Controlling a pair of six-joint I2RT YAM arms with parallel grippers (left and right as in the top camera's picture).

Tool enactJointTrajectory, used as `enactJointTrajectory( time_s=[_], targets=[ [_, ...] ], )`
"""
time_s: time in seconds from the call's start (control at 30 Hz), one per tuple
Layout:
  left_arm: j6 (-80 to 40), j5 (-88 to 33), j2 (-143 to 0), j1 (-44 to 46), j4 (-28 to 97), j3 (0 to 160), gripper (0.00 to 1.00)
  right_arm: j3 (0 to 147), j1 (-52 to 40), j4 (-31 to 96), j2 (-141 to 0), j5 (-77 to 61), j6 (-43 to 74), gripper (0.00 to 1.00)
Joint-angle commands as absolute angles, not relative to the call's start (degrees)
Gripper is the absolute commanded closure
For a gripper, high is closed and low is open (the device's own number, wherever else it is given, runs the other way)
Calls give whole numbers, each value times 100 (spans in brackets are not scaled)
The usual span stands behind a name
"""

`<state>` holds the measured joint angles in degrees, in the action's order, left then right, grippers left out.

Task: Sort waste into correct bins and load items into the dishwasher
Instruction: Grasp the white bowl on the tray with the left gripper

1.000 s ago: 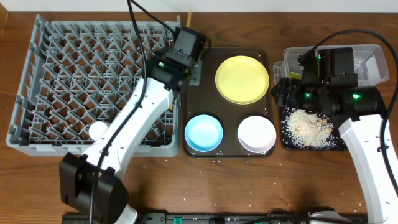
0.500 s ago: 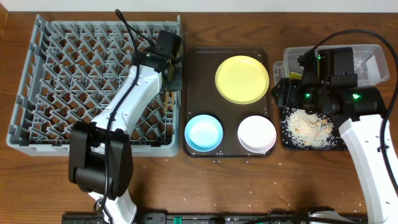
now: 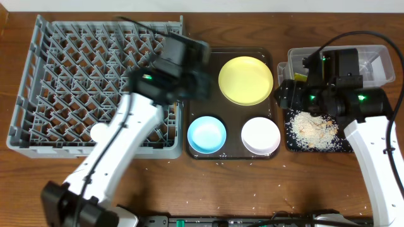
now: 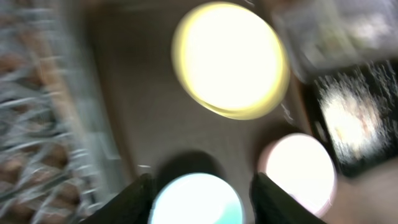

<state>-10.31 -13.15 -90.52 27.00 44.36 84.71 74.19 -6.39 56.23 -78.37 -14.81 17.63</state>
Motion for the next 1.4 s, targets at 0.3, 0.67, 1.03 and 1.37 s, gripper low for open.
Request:
enactJointTrajectory(
  time_s=[0.3, 0.67, 1.03, 1.37],
  targets=[
    [-847, -2097, -11100, 4386, 3935, 8453, 39, 7446, 1472, 6202, -7811, -1651, 2281, 13],
    [-891, -2029, -12208, 4571, 3428, 8453, 61, 7446, 1461, 6261, -7811, -1656, 2206, 1],
    [-1173, -1352, -11196, 4567, 3951, 8823, 48, 7446, 1461, 6257, -7811, -1656, 2211, 1],
    [-945, -143, -11426, 4556, 3940, 8650, 43, 7446, 1461, 6259, -7811, -1653, 2206, 1]
  ],
)
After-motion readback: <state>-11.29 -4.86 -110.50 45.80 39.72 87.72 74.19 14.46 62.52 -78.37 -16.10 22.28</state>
